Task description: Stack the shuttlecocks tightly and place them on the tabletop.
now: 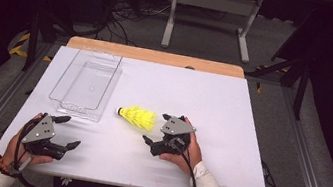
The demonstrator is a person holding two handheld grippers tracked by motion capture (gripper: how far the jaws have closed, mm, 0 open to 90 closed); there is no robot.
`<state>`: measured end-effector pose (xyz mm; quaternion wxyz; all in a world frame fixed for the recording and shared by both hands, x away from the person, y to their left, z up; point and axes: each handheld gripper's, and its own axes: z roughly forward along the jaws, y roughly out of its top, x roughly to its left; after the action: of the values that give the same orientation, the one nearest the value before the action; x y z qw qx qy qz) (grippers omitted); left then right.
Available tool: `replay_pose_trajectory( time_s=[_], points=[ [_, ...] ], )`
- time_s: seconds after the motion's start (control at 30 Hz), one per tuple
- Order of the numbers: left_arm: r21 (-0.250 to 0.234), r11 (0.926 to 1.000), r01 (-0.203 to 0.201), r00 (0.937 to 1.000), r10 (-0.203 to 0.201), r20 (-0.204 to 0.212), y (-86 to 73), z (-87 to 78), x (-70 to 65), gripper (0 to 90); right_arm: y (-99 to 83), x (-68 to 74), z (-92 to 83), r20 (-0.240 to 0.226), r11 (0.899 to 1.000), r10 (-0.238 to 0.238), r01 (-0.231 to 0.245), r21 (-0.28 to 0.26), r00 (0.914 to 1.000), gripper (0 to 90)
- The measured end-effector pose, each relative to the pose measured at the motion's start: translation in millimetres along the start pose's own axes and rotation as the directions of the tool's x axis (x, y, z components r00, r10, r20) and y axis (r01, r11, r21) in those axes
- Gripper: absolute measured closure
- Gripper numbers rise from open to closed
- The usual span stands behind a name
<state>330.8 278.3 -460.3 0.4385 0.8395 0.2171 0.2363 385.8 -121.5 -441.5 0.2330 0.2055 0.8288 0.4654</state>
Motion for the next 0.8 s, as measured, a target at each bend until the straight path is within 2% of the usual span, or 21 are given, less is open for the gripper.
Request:
replay_pose_trajectory(
  time_s=[0.13,0.2,0.3,0.57,0.8],
  points=[
    [-0.001,1.0000,0.001,1.0000,-0.001,0.001,0.2,0.1,0.0,14.2,-0.8,0.8,2.3,-0.013,0.999,0.005,-0.005,0.035,0.9999,16.1],
    [-0.002,1.0000,0.001,1.0000,-0.001,0.001,0.1,0.2,0.1,14.2,-1.1,0.8,2.8,-0.027,0.999,0.009,-0.008,0.039,0.9996,16.7],
    [0.000,1.0000,0.002,1.0000,-0.002,0.005,0.0,0.9,-0.1,14.2,-1.6,1.6,8.1,-0.064,0.997,0.023,-0.017,0.080,0.9977,17.9],
    [0.004,1.0000,-0.002,1.0000,0.002,0.003,0.2,1.6,-0.1,14.2,2.5,5.8,30.6,-0.103,0.986,0.034,-0.016,0.164,0.9941,18.9],
    [0.004,1.0000,-0.001,1.0000,0.001,0.003,-0.1,1.7,0.4,14.1,6.7,7.2,43.8,-0.131,0.983,0.044,-0.019,0.185,0.9904,19.1]
  ],
)
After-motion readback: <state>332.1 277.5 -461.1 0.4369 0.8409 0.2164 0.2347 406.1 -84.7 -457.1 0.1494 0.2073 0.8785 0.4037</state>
